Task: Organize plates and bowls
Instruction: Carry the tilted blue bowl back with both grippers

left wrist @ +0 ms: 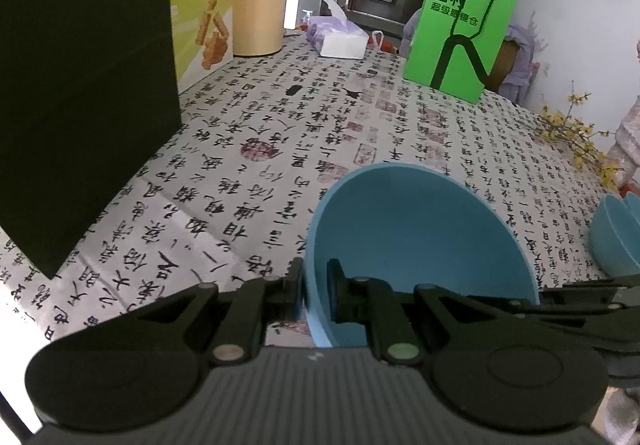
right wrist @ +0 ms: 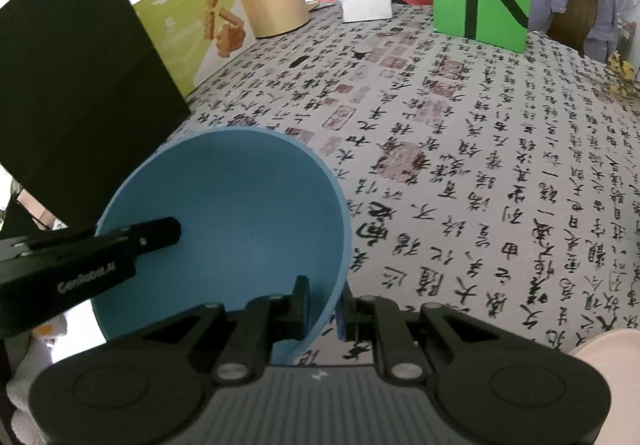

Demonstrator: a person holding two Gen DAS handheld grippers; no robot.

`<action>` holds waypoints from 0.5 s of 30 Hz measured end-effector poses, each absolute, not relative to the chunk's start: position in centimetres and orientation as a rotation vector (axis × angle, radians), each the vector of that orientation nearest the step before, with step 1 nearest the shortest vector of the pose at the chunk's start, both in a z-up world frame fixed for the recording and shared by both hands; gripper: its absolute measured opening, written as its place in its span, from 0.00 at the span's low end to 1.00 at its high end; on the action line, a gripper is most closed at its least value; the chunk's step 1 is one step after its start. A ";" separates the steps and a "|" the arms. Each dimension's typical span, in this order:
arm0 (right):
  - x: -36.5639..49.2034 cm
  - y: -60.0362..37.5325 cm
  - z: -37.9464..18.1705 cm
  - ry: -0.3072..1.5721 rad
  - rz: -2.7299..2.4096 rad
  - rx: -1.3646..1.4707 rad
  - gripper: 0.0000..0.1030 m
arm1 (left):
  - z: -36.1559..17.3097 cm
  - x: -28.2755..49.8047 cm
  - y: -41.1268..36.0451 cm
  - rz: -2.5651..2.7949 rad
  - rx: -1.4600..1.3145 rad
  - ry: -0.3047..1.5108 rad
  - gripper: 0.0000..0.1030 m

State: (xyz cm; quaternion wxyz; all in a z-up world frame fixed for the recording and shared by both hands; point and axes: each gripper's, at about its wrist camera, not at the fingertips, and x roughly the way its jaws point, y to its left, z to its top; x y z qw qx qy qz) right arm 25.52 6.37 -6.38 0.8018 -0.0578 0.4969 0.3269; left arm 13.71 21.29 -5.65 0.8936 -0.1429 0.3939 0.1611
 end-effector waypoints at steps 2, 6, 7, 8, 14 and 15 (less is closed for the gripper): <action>25.2 6.7 -6.5 1.069 0.708 -0.128 0.13 | -5.8 13.4 21.6 0.339 -0.298 0.816 0.12; 24.7 7.2 -6.8 1.073 0.717 -0.135 0.14 | -6.2 12.9 22.1 0.342 -0.307 0.821 0.12; 24.5 7.3 -6.8 1.074 0.719 -0.135 0.14 | -6.3 12.8 22.2 0.343 -0.305 0.822 0.12; 24.4 7.4 -6.9 1.075 0.721 -0.136 0.14 | -6.4 12.7 22.3 0.343 -0.303 0.823 0.12; 23.3 7.7 -7.2 1.061 0.726 -0.150 0.15 | -7.0 12.1 22.6 0.344 -0.286 0.827 0.12; 23.2 7.8 -7.3 1.060 0.726 -0.152 0.15 | -7.1 12.1 22.8 0.343 -0.289 0.829 0.12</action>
